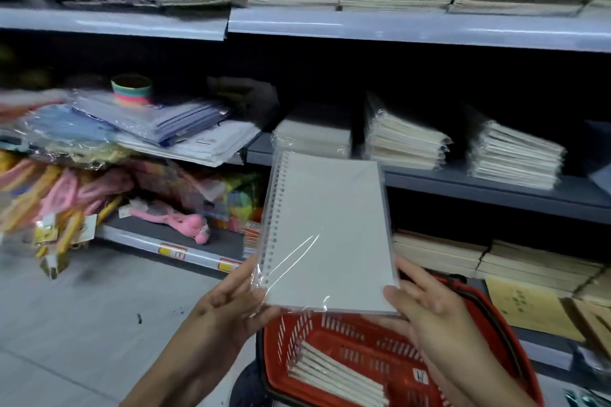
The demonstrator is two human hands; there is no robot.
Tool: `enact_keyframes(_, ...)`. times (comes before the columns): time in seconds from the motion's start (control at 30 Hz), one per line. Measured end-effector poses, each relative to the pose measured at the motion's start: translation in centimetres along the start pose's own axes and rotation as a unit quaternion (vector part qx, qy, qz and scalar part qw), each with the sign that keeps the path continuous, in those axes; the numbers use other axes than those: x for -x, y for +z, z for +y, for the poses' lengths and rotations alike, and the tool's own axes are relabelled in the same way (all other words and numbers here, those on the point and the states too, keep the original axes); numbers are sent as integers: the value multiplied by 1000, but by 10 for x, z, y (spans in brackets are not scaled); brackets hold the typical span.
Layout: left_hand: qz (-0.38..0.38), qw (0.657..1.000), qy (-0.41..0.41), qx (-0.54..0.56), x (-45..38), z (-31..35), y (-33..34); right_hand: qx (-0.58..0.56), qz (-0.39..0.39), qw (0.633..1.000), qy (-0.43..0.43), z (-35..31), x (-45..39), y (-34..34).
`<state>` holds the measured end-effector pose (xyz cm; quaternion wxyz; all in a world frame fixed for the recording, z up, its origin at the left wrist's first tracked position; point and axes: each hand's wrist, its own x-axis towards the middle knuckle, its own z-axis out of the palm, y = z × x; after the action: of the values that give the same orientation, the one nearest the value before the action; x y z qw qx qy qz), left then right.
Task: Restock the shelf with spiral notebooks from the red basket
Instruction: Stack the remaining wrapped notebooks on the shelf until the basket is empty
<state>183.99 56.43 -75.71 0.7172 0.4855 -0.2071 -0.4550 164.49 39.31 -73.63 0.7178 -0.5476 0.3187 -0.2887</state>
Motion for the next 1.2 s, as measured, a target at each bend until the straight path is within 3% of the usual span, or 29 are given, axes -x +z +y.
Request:
enact_keyframes(0.23,-29,999,34,-12,-73,34,-27,6,2,1000,-29,-13,-77,30)
enact_keyframes(0.37,32,997,58,50,-136,65,-25,-26,15,999,-37,-30,-145,47)
enact_keyframes(0.5,36,995,50,81,-198,87,-29,-81,-1,996,-25,-50,-201,63)
enact_keyframes(0.67,108,983,96,114,-242,98,-26,-41,67,996,-42,-50,-246,65)
enact_keyframes(0.87,188,962,186,-73,-221,85,-28,107,50,985,-126,-33,-227,51)
enact_keyframes(1.0,241,944,211,-79,-238,82,-20,91,81,977,-172,-29,-240,56)
enact_keyframes(1.2,265,925,222,-156,-288,95,-13,-1,174,970,-167,-32,-284,73)
